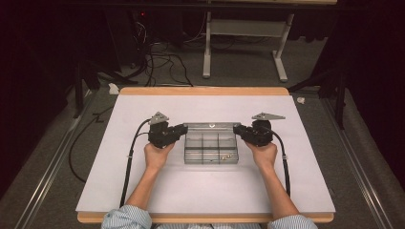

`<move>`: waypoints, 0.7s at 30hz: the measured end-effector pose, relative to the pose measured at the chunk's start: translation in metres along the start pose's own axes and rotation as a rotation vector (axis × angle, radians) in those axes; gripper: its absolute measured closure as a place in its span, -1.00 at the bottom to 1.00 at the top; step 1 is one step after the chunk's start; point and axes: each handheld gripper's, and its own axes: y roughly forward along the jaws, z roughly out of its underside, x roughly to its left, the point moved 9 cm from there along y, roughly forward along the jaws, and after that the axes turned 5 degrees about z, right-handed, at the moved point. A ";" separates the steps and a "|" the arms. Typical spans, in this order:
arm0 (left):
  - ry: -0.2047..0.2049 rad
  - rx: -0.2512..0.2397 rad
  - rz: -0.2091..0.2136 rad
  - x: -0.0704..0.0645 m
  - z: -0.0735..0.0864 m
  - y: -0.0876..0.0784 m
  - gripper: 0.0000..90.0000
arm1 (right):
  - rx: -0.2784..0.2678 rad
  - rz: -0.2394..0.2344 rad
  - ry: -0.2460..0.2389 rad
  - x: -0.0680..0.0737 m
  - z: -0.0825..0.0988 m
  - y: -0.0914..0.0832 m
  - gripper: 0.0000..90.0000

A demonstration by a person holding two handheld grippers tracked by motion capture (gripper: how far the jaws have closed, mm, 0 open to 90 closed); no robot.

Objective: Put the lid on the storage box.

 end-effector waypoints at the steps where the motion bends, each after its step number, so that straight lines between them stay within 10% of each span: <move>1: -0.001 0.001 0.001 0.000 0.000 0.000 0.62 | 0.001 0.000 0.000 0.000 0.000 0.000 0.64; 21: 0.002 0.009 0.000 -0.002 0.002 -0.001 0.62 | -0.016 -0.003 0.010 -0.001 0.007 -0.006 0.64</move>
